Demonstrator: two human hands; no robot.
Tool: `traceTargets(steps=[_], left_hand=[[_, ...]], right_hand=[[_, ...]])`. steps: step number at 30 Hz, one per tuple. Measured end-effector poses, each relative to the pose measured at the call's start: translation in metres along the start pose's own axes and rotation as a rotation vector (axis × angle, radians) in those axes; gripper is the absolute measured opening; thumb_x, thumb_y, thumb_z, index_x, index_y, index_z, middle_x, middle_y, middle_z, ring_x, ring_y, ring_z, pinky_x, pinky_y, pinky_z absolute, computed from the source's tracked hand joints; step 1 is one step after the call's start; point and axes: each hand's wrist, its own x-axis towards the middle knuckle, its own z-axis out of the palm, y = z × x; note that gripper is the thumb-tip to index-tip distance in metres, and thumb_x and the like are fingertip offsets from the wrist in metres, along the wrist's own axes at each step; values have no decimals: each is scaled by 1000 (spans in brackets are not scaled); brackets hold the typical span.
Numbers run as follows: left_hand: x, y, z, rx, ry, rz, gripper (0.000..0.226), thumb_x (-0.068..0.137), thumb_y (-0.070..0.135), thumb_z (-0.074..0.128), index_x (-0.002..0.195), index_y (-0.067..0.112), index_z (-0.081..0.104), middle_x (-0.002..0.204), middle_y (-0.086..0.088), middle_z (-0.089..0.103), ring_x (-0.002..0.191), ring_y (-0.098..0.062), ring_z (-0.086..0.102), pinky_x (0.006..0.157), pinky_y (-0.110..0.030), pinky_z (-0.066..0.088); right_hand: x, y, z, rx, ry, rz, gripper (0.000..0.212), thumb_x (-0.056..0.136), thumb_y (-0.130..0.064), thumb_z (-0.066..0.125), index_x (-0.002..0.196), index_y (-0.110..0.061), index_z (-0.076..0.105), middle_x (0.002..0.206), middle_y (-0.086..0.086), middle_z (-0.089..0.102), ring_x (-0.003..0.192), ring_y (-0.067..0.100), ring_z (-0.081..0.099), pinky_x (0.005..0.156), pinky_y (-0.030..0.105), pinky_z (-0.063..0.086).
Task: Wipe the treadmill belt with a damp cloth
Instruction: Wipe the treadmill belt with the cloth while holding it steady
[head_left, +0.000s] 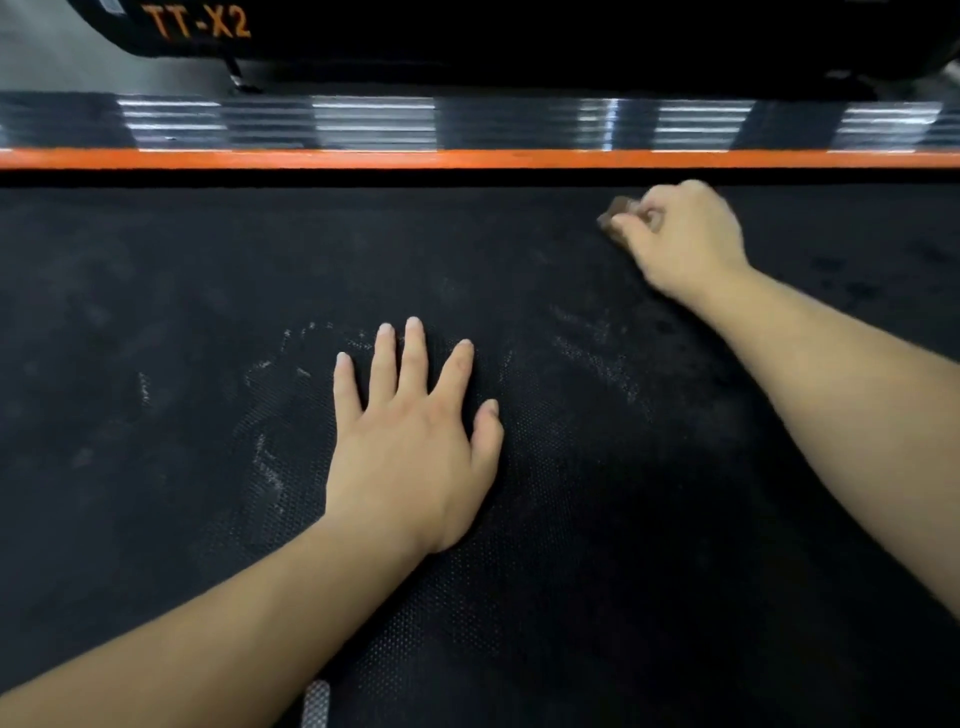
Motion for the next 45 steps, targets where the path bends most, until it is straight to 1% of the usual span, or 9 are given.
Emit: traceTargets(steps=[6, 10, 15, 19, 22, 27, 31, 41, 45], left_hand=[[0, 0, 2, 5, 5, -6, 69, 96, 61, 6, 160, 35, 11, 171, -8, 0, 157, -27, -9, 125, -55, -5], [0, -2, 3, -4, 16, -1, 69, 97, 61, 7, 160, 35, 13, 171, -8, 1, 157, -26, -8, 125, -55, -4], [1, -2, 3, -7, 11, -6, 69, 96, 62, 7, 160, 36, 13, 171, -7, 1, 157, -26, -9, 125, -54, -4], [0, -3, 3, -5, 21, -4, 68, 97, 62, 8, 159, 35, 16, 171, -7, 3, 157, -26, -7, 125, -54, -3], [1, -3, 5, 5, 23, -4, 68, 98, 61, 9, 159, 35, 16, 171, -8, 4, 157, -27, -6, 125, -55, -2], [1, -2, 4, 9, 24, -4, 66, 100, 60, 13, 160, 34, 16, 171, -9, 4, 157, -27, -6, 125, -56, -3], [1, -2, 4, -7, 24, 0, 65, 100, 59, 16, 160, 33, 19, 171, -10, 5, 157, -28, -5, 125, -56, -2], [0, -1, 4, -10, 27, -2, 65, 101, 58, 18, 160, 33, 19, 171, -10, 5, 157, -28, -5, 124, -56, -3], [0, 0, 2, -26, 22, 1, 64, 101, 57, 19, 160, 32, 20, 170, -10, 6, 157, -28, -4, 124, -57, -3]], right_hand=[[-65, -21, 2, 84, -96, -258, 24, 90, -45, 65, 90, -21, 70, 88, 2, 48, 79, 20, 49, 69, 29, 37], [-35, 17, -20, -21, 76, 117, 33, 90, -47, 61, 101, -19, 73, 99, 11, 56, 97, 36, 60, 78, 35, 44], [-92, -7, -16, 31, -95, -250, 26, 92, -46, 62, 89, -21, 68, 87, 1, 47, 78, 20, 49, 67, 31, 39], [-81, 6, -25, -20, 68, 73, 31, 92, -47, 59, 96, -18, 69, 94, 5, 48, 88, 32, 57, 73, 34, 43], [-127, -17, -19, 51, -86, -228, 27, 92, -47, 60, 92, -22, 68, 89, 2, 47, 79, 24, 52, 68, 35, 43], [-116, 9, -37, -32, 72, 130, 33, 94, -49, 57, 100, -19, 68, 94, 2, 43, 90, 32, 58, 70, 32, 39], [-185, -23, -38, 32, -70, -259, 40, 92, -56, 49, 77, -21, 61, 82, -4, 43, 70, 20, 52, 59, 29, 42], [-217, -5, -55, -24, 26, -290, 46, 93, -57, 44, 71, -20, 60, 75, -1, 44, 65, 25, 54, 56, 26, 37], [-192, 19, -66, -146, 91, -15, 47, 95, -55, 42, 82, -16, 65, 81, 0, 41, 77, 34, 57, 63, 32, 37]])
